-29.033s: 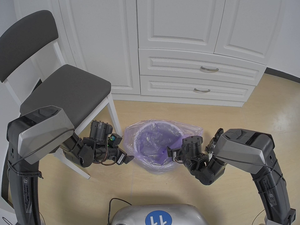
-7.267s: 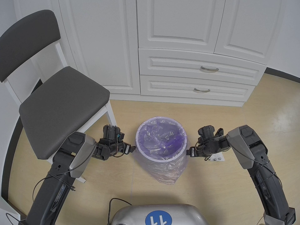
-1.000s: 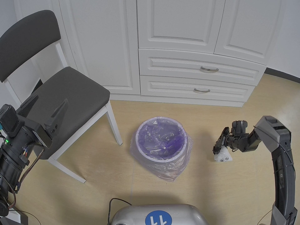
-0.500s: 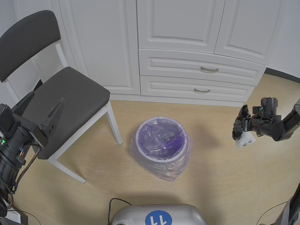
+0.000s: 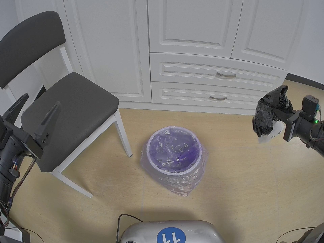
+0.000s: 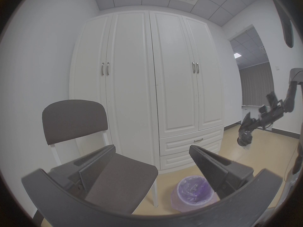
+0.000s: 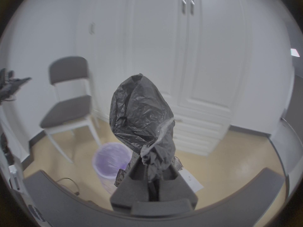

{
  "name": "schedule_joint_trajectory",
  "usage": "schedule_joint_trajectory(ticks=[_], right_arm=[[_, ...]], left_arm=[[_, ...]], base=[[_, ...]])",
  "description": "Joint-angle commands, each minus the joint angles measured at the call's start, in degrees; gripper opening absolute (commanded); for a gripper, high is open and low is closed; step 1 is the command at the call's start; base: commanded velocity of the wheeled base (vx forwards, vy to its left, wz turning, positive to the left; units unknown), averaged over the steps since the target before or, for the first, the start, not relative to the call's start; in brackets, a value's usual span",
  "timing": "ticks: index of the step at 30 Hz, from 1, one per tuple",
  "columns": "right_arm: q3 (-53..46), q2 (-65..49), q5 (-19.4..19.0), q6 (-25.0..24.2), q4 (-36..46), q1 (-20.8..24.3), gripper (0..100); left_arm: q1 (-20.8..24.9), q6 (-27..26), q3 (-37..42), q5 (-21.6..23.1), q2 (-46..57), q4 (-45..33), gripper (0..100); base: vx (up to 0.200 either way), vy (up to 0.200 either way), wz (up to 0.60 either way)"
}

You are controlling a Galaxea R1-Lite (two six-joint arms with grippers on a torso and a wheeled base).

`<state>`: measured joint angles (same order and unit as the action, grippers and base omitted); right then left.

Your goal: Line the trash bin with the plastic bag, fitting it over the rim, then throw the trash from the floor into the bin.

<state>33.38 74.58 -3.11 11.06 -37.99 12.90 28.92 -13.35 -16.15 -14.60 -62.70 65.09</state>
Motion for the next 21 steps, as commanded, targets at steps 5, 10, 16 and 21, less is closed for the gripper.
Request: schedule_joint_trajectory(ticks=[5,10,16,21], right_arm=[[-7.80,-19.65,-0.93,-1.74,-2.00,30.26,0],[-8.77,-13.41,-0.93,-8.33,-11.32,32.89,0],[-10.26,6.98,-0.58,-18.79,-38.48,33.16,0],[-10.26,22.10,0.65,-20.02,-52.01,31.93,0]], left_arm=[[0.00,-1.59,-1.78,0.10,2.84,0.13,100],[0.00,-3.09,-3.27,0.19,4.25,0.04,100],[0.18,-6.25,-2.66,0.19,5.66,-0.05,100],[-0.26,-10.91,-1.07,-0.07,5.57,-0.31,100]], base=[[0.000,0.000,0.00],[0.000,0.000,0.00],[0.000,0.000,0.00],[0.000,0.000,0.00]])
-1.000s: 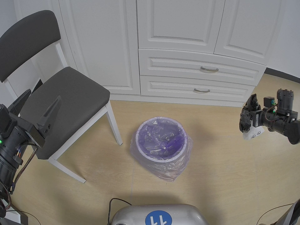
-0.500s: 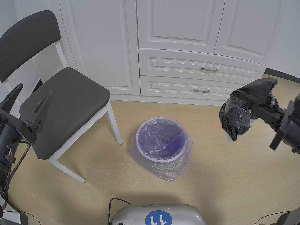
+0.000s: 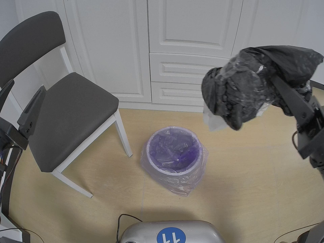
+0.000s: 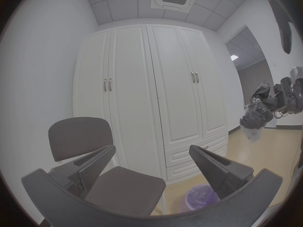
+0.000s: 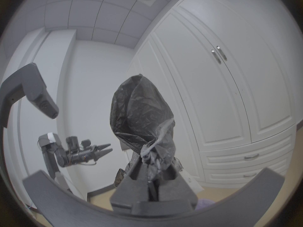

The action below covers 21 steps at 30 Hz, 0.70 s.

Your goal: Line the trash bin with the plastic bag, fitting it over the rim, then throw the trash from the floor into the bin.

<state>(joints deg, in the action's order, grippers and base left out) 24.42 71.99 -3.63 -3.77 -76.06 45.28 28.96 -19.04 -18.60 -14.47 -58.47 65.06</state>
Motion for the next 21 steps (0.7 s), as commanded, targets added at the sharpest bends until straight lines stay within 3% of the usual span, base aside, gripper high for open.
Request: schedule_joint_trajectory(ticks=[1,5,11,21], right_arm=[[-1.04,26.28,1.70,-5.11,-13.94,-0.80,0],[0.28,30.58,3.19,-6.25,-13.94,-1.86,0],[5.20,37.17,3.63,-14.16,-13.94,-4.14,0],[9.86,46.58,3.81,-14.87,-13.94,-8.63,0]], left_arm=[[-0.40,-5.92,1.55,-0.30,1.16,-0.29,100],[-1.37,-7.76,2.52,-0.21,1.07,-0.11,100],[-1.89,-10.58,4.19,-0.30,0.11,-0.11,100],[-2.77,-10.49,3.66,-0.56,-1.83,0.33,100]], base=[[0.000,0.000,0.00],[0.000,0.000,0.00],[0.000,0.000,0.00],[0.000,0.000,0.00]])
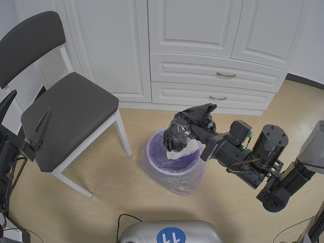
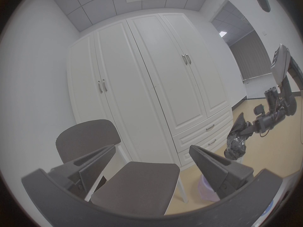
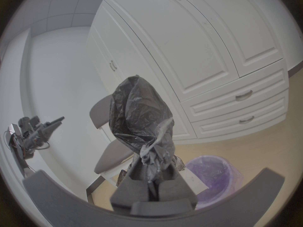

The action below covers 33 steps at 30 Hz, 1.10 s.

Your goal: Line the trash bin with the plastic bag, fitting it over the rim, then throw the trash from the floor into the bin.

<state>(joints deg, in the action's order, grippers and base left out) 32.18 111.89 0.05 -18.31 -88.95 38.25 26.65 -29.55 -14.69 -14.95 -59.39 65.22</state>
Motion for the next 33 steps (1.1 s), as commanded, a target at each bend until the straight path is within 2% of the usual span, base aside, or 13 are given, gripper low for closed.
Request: schedule_joint_trajectory(ticks=[1,4,8,11,22,24,33], right_arm=[[2.36,7.38,0.13,-0.67,-1.05,-1.69,0],[4.47,10.37,0.65,-3.40,-1.05,-2.04,0],[8.33,14.59,6.37,-4.72,-1.05,-1.69,0],[10.53,16.70,8.92,-4.63,-1.05,-1.43,0],[14.75,22.24,9.71,-6.74,-1.05,-1.52,0],[16.33,23.38,10.85,-7.18,-1.05,-1.96,0],[17.74,24.96,11.90,-7.18,-1.05,-2.22,0]], left_arm=[[-0.46,0.02,-0.43,-0.08,-0.90,0.17,100],[-0.55,-0.07,-0.52,-0.08,-0.29,0.17,100],[-0.72,-0.07,-0.69,-0.08,0.15,0.35,100],[-0.72,-0.07,-0.69,-0.08,0.42,0.35,100],[-0.90,-0.16,-0.69,-0.08,0.24,0.35,100],[-0.90,-0.16,-0.78,-0.08,0.33,0.35,100],[-0.81,0.02,-0.69,-0.08,0.07,0.26,100]], base=[[0.000,0.000,0.00],[0.000,0.000,0.00],[0.000,0.000,0.00],[0.000,0.000,0.00],[0.000,0.000,0.00],[0.000,0.000,0.00],[0.000,0.000,0.00]])
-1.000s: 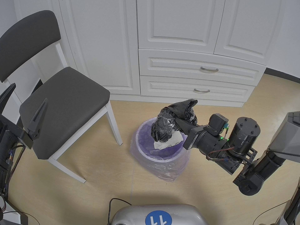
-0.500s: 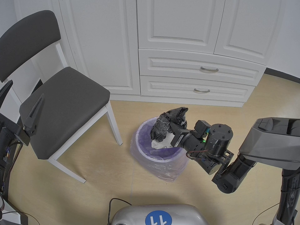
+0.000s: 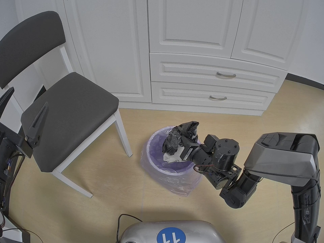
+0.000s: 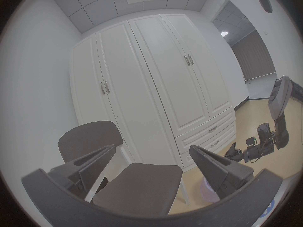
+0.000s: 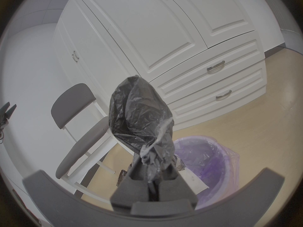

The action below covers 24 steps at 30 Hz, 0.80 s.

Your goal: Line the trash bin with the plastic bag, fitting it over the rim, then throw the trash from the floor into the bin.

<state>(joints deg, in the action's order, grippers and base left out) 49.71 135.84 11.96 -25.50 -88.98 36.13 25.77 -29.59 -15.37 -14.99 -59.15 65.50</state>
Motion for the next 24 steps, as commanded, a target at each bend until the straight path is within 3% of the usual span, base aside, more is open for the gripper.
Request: schedule_joint_trajectory(ticks=[1,9,18,24], right_arm=[[0.30,1.01,-0.09,-0.07,-1.02,-0.10,0],[3.11,3.64,0.79,-0.86,-1.02,-0.27,0],[16.47,11.82,2.72,-1.48,-1.02,-2.65,0],[20.42,14.54,2.81,-1.48,0.21,-4.14,0]], left_arm=[[0.07,0.06,-0.10,-0.03,-0.35,-0.02,100],[0.07,-0.03,-0.10,-0.03,-0.18,-0.02,100],[-2.57,0.67,-0.54,-0.39,-0.70,-0.64,100],[-3.18,0.58,-0.45,-0.30,-0.88,-0.64,100]], base=[[0.000,0.000,0.00],[0.000,0.000,0.00],[0.000,0.000,0.00],[0.000,0.000,0.00]])
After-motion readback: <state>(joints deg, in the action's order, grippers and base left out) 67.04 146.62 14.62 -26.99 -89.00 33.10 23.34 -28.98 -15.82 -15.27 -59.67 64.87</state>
